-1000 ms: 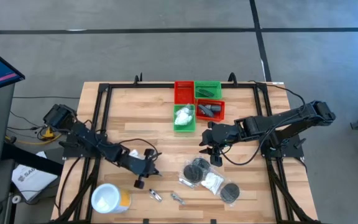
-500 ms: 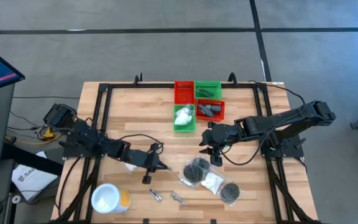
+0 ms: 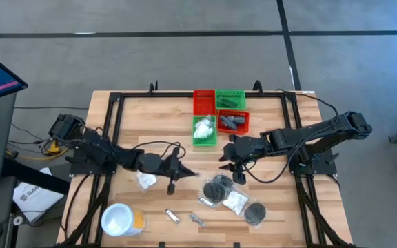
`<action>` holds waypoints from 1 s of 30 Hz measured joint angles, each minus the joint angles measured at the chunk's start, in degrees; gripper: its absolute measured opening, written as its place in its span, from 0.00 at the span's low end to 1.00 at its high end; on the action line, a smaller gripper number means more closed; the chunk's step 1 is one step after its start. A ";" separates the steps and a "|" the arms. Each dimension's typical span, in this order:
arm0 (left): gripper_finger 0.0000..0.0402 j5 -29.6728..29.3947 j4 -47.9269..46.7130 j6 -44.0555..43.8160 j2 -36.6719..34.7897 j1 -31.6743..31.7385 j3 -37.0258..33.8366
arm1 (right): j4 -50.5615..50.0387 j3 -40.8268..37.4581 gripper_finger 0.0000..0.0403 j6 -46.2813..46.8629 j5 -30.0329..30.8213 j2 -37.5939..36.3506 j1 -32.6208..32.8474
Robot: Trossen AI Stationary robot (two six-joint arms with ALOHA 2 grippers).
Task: Pick & Place Travel size toiletries
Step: Put the nail cutter into the left red bin
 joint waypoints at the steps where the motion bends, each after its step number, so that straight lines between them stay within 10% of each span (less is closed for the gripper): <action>1: 0.01 0.02 1.06 0.02 0.00 0.38 0.00 | 0.69 0.00 0.32 -0.49 0.00 0.00 0.00; 30: 0.01 3.16 15.67 0.53 -0.02 6.40 1.61 | 12.74 0.00 0.32 -6.88 0.00 0.00 -2.53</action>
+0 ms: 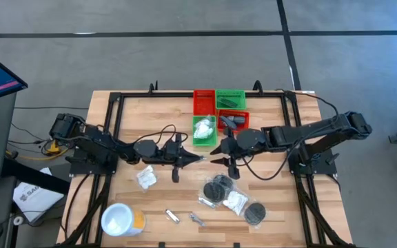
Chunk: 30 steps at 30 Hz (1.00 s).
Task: Pick & Place Travel size toiletries
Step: Put the nail cutter into the left red bin
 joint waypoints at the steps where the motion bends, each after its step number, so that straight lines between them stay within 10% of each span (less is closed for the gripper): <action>1: 0.01 0.20 -0.02 0.86 0.00 0.00 0.37 | 0.10 0.00 0.32 -0.12 0.00 0.00 -0.29; 30: 0.01 0.16 0.27 4.04 -0.02 2.92 1.69 | 8.86 0.11 0.32 -4.65 -0.02 1.55 -2.28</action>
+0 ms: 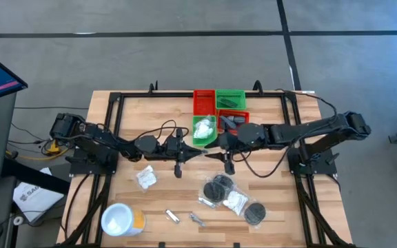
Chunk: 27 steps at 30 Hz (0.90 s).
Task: Pick & Place Travel size toiletries
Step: Put the nail cutter into the left red bin
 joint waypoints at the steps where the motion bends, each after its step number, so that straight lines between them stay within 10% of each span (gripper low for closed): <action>1: 0.01 0.00 -0.09 0.00 0.00 -0.01 0.00 | -0.04 -0.04 0.32 -0.25 0.01 0.55 -0.15; 27: 0.01 0.57 -0.72 0.02 0.07 -0.01 0.31 | 1.31 1.40 0.27 -3.36 0.02 5.46 -0.95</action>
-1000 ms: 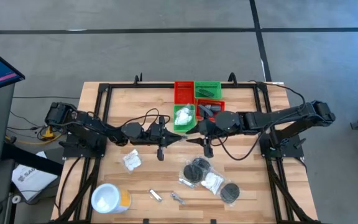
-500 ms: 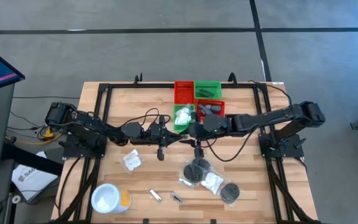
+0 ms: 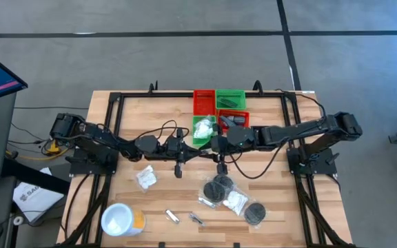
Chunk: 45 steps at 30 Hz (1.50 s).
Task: Pick & Place Travel size toiletries
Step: Put the nail cutter into the left red bin
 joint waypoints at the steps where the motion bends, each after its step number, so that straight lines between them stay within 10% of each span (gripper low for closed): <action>1: 0.01 0.00 -0.01 0.00 0.00 0.00 0.00 | 0.01 0.00 0.27 0.00 -0.02 -0.03 0.00; 45: 0.07 -1.27 -1.07 1.65 0.11 0.00 0.03 | -1.95 0.00 0.11 0.82 -0.22 -1.13 0.09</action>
